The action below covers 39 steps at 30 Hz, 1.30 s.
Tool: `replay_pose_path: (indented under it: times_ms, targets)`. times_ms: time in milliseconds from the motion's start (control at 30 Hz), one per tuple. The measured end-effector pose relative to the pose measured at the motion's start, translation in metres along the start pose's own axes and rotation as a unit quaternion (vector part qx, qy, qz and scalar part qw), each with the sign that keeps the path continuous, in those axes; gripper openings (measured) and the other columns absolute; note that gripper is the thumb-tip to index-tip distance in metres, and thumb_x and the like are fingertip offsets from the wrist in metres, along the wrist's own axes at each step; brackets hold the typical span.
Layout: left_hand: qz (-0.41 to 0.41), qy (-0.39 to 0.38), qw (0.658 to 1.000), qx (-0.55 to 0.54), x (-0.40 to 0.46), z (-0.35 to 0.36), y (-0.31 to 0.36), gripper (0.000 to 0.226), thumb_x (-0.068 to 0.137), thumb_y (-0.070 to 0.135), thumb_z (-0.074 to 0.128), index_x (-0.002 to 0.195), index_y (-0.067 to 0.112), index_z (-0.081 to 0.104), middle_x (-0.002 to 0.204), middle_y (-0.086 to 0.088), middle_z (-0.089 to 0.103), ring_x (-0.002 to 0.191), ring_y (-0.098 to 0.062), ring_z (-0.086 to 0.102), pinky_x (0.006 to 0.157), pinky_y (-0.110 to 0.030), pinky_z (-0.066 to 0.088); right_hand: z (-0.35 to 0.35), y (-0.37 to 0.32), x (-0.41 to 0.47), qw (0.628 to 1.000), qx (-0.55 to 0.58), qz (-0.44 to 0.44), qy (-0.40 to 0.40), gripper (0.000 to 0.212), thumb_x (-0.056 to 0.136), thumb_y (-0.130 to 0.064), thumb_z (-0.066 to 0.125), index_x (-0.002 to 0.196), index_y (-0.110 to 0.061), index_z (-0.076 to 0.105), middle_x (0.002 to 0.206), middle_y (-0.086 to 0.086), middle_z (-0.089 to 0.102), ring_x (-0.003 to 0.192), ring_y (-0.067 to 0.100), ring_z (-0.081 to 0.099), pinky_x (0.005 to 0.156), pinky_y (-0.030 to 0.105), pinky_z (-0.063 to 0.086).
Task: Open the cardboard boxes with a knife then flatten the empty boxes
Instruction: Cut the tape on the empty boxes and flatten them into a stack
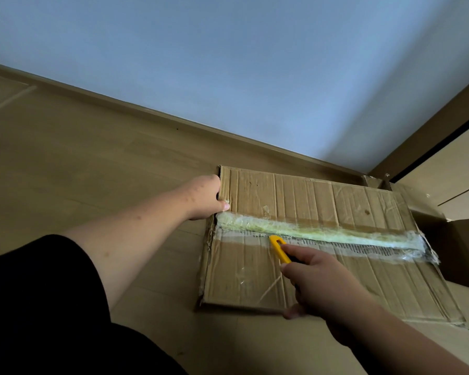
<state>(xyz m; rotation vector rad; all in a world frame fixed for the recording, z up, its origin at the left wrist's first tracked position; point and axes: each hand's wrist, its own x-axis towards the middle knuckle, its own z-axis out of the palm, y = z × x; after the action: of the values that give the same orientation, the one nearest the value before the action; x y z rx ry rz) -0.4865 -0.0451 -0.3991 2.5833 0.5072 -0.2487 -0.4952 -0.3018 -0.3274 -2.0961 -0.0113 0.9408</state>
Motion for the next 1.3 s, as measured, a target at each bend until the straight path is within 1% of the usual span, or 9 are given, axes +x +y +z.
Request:
replay_pose_path:
  times_ms: [200, 300, 367, 567, 700, 933, 1067, 1167, 1300]
  targets:
    - [0.002, 0.005, 1.0, 0.012, 0.0, -0.001, 0.001, 0.032, 0.092, 0.04, 0.064, 0.081, 0.015, 0.047, 0.074, -0.001, 0.051, 0.062, -0.015, 0.046, 0.054, -0.031, 0.034, -0.01, 0.006, 0.001, 1.0, -0.011, -0.01, 0.014, 0.049, 0.096, -0.009, 0.054, 0.143, -0.025, 0.053, 0.077, -0.012, 0.041, 0.036, 0.003, 0.053, 0.057, 0.039, 0.061]
    - [0.0, 0.004, 1.0, 0.011, 0.002, 0.0, 0.0, 0.035, 0.091, 0.04, 0.066, 0.077, 0.015, 0.046, 0.07, -0.001, 0.048, 0.06, -0.016, 0.044, 0.054, -0.031, 0.033, -0.007, 0.005, 0.0, 1.0, -0.012, -0.01, 0.015, 0.05, 0.097, -0.01, 0.054, 0.144, -0.025, 0.051, 0.079, -0.009, 0.043, 0.036, 0.005, 0.053, 0.058, 0.041, 0.062]
    - [-0.001, -0.002, 1.0, -0.003, 0.002, 0.0, -0.001, 0.038, 0.09, 0.039, 0.066, 0.071, 0.015, 0.043, 0.064, 0.0, 0.044, 0.056, -0.017, 0.041, 0.053, -0.03, 0.031, -0.005, 0.004, 0.0, 1.0, -0.009, -0.009, 0.014, 0.049, 0.097, -0.011, 0.054, 0.145, -0.024, 0.05, 0.075, -0.008, 0.042, 0.036, 0.004, 0.052, 0.059, 0.042, 0.062]
    - [-0.011, -0.016, 0.998, -0.053, 0.001, -0.003, -0.003, 0.036, 0.091, 0.039, 0.065, 0.073, 0.014, 0.047, 0.063, -0.003, 0.054, 0.053, -0.02, 0.061, 0.052, -0.028, 0.04, -0.014, 0.003, -0.007, 1.0, 0.008, -0.01, 0.026, 0.046, 0.097, -0.008, 0.055, 0.14, -0.024, 0.055, 0.065, -0.005, 0.043, 0.042, 0.009, 0.044, 0.056, 0.04, 0.061]
    - [-0.008, -0.015, 0.999, -0.049, 0.0, -0.004, -0.001, 0.034, 0.091, 0.038, 0.065, 0.076, 0.013, 0.049, 0.066, -0.006, 0.057, 0.053, -0.021, 0.061, 0.05, -0.027, 0.039, -0.016, -0.001, -0.006, 0.999, -0.005, -0.013, 0.036, 0.046, 0.097, -0.009, 0.055, 0.142, -0.023, 0.054, 0.068, -0.004, 0.045, 0.04, 0.009, 0.047, 0.056, 0.042, 0.061]
    - [-0.001, -0.018, 0.999, -0.041, 0.0, -0.005, 0.0, 0.036, 0.092, 0.036, 0.065, 0.072, 0.013, 0.047, 0.059, -0.004, 0.052, 0.052, -0.022, 0.058, 0.049, -0.027, 0.036, -0.01, 0.0, -0.004, 1.0, -0.001, -0.005, 0.023, 0.046, 0.098, -0.01, 0.055, 0.141, -0.023, 0.054, 0.077, -0.01, 0.04, 0.042, 0.007, 0.051, 0.054, 0.035, 0.059]
    - [-0.001, -0.017, 0.999, -0.038, 0.0, -0.004, -0.001, 0.035, 0.091, 0.036, 0.065, 0.072, 0.013, 0.047, 0.06, -0.004, 0.051, 0.053, -0.022, 0.056, 0.052, -0.028, 0.036, -0.009, -0.001, -0.002, 1.0, -0.004, -0.003, 0.026, 0.046, 0.098, -0.009, 0.054, 0.142, -0.022, 0.054, 0.073, -0.006, 0.046, 0.036, 0.005, 0.047, 0.053, 0.035, 0.059]
    - [-0.002, -0.011, 0.999, -0.038, 0.0, -0.004, 0.0, 0.033, 0.09, 0.036, 0.066, 0.074, 0.013, 0.048, 0.064, -0.004, 0.052, 0.055, -0.022, 0.056, 0.052, -0.029, 0.037, -0.007, -0.002, -0.001, 1.0, 0.001, -0.002, 0.024, 0.048, 0.098, -0.009, 0.054, 0.144, -0.021, 0.051, 0.072, -0.004, 0.045, 0.04, 0.009, 0.048, 0.053, 0.034, 0.058]
    - [-0.001, -0.01, 0.999, -0.037, 0.001, -0.004, -0.001, 0.033, 0.09, 0.037, 0.066, 0.075, 0.013, 0.05, 0.064, -0.005, 0.054, 0.055, -0.022, 0.058, 0.052, -0.029, 0.038, -0.003, -0.007, 0.0, 1.0, 0.009, 0.001, 0.019, 0.047, 0.098, -0.008, 0.053, 0.143, -0.019, 0.052, 0.061, -0.004, 0.045, 0.043, 0.011, 0.044, 0.054, 0.036, 0.059]
